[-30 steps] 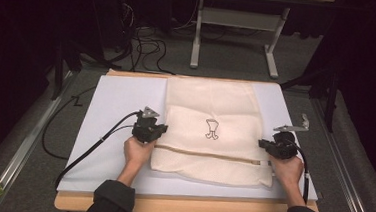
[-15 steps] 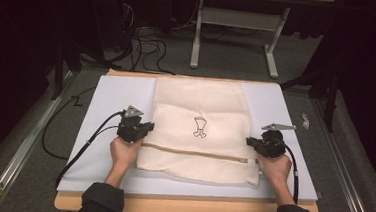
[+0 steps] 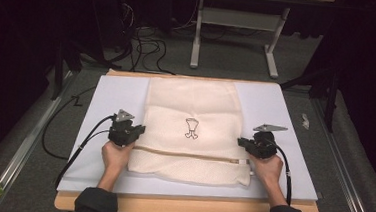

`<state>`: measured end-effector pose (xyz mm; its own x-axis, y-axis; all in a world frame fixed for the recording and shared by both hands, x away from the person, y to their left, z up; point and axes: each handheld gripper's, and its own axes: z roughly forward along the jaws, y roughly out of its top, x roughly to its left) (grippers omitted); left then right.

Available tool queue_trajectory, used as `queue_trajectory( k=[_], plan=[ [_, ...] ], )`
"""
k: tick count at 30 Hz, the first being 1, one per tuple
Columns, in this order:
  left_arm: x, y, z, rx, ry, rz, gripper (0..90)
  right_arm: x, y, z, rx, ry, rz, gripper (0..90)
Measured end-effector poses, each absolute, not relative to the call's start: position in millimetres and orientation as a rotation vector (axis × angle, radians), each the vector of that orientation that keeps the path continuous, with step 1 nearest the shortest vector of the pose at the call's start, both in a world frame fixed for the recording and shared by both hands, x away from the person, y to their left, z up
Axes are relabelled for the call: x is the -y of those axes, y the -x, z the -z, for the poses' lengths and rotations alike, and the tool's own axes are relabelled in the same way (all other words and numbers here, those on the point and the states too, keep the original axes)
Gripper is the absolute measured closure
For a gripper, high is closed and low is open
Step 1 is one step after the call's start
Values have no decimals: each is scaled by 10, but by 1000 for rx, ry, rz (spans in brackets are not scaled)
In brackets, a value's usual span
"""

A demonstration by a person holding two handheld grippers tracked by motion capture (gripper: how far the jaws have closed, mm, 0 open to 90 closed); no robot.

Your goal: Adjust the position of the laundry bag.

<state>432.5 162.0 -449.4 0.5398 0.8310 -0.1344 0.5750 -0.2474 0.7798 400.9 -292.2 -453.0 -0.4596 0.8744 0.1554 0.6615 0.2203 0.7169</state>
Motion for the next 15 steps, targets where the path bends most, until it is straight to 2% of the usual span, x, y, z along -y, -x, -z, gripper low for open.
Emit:
queue_trajectory(
  k=[8,12,15],
  plan=[
    [-1658,-4302,4536,-1159,-1956,-408,841,2868,-3985,4535,-2221,-1438,-1083,872],
    [-1633,-4340,4604,-1169,-1987,-424,788,2870,-4014,4588,-2217,-1421,-1065,835],
    [-1606,-4326,4633,-1158,-1988,-441,690,2887,-4019,4611,-2209,-1425,-1068,808]
  ],
)
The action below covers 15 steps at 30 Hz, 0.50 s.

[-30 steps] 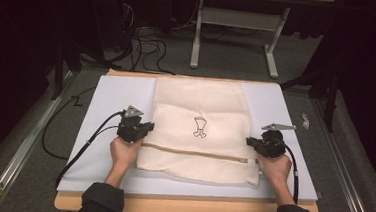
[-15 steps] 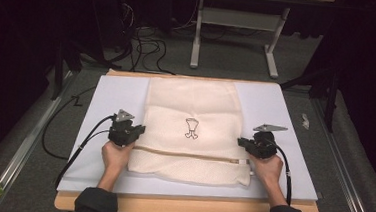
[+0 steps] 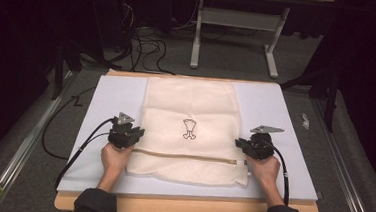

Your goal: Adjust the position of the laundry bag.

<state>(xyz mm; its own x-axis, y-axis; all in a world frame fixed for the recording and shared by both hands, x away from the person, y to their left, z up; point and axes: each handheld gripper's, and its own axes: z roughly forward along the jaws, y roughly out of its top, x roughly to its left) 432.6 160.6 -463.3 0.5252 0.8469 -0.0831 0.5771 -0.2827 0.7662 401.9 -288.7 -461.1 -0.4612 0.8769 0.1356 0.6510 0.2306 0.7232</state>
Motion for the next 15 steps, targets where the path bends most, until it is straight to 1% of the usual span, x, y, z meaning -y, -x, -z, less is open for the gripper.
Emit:
queue_trajectory(
  k=[1,2,3,4,8,9,10,12,14,15],
  plan=[
    [-1597,-4326,4641,-1156,-1981,-441,650,2898,-4018,4638,-2206,-1435,-1057,764],
    [-1595,-4331,4643,-1155,-1978,-436,619,2904,-4013,4645,-2199,-1441,-1054,742],
    [-1595,-4331,4643,-1155,-1978,-436,590,2904,-4013,4645,-2199,-1441,-1054,742],
    [-1596,-4332,4640,-1159,-1973,-440,565,2918,-4013,4660,-2178,-1454,-1065,688],
    [-1593,-4309,4626,-1144,-1950,-461,492,2941,-3987,4658,-2137,-1464,-1068,602],
    [-1586,-4290,4624,-1135,-1951,-471,478,2950,-3982,4656,-2130,-1465,-1065,583],
    [-1586,-4290,4624,-1135,-1951,-471,468,2950,-3982,4656,-2130,-1465,-1065,583],
    [-1580,-4239,4627,-1113,-1940,-498,454,2995,-3961,4650,-2088,-1471,-1082,524],
    [-1575,-4227,4629,-1111,-1933,-501,444,3007,-3955,4650,-2078,-1478,-1089,508],
    [-1574,-4209,4621,-1104,-1930,-503,439,3042,-3933,4652,-2055,-1497,-1114,475]
  ],
)
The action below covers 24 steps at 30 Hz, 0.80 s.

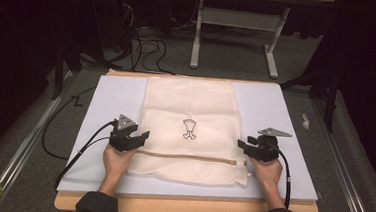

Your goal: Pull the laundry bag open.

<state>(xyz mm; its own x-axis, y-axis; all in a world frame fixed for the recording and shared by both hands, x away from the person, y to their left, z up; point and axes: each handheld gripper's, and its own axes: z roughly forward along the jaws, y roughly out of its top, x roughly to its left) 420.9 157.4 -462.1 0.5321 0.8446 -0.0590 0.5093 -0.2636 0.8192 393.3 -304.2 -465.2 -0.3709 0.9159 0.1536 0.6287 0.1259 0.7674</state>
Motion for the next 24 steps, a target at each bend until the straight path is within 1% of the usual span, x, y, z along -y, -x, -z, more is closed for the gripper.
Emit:
queue_trajectory(
  k=[6,8,9,12,19,24],
  plan=[
    [-1578,-4155,4582,-1085,-1904,-511,426,3086,-3875,4648,-2025,-1487,-1130,456],
    [-1589,-4128,4559,-1066,-1907,-519,420,3090,-3867,4653,-2029,-1492,-1132,462],
    [-1605,-4097,4534,-1050,-1913,-543,407,3093,-3854,4665,-2047,-1511,-1133,475],
    [-1609,-4033,4511,-1019,-1901,-547,398,3092,-3820,4666,-2046,-1499,-1135,486],
    [-1462,-3920,4520,-953,-1913,-512,390,3060,-3767,4673,-2075,-1520,-1128,488],
    [-1327,-3910,4569,-924,-1930,-481,382,3034,-3727,4714,-2102,-1532,-1128,468]
  ],
)
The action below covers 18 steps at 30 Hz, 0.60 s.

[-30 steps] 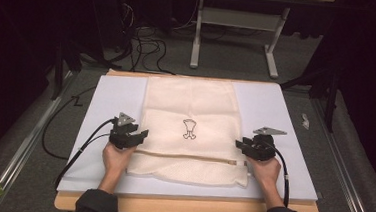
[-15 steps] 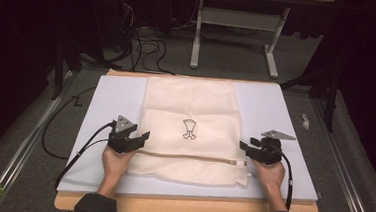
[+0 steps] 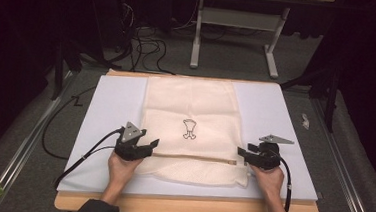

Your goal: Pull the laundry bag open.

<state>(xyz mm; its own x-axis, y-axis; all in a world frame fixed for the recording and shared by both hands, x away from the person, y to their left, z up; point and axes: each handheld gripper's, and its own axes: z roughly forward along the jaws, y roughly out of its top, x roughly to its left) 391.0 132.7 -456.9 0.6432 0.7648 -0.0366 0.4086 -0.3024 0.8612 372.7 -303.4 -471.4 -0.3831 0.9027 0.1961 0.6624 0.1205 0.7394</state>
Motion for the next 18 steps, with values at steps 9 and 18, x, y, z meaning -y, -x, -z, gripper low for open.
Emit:
queue_trajectory(
  k=[9,18],
  plan=[
    [-1176,-3945,4651,-930,-1935,-461,370,2948,-3692,4722,-2136,-1523,-1122,472],
    [-1134,-3988,4716,-942,-1952,-437,369,2872,-3745,4764,-2151,-1543,-1086,460]
  ],
)
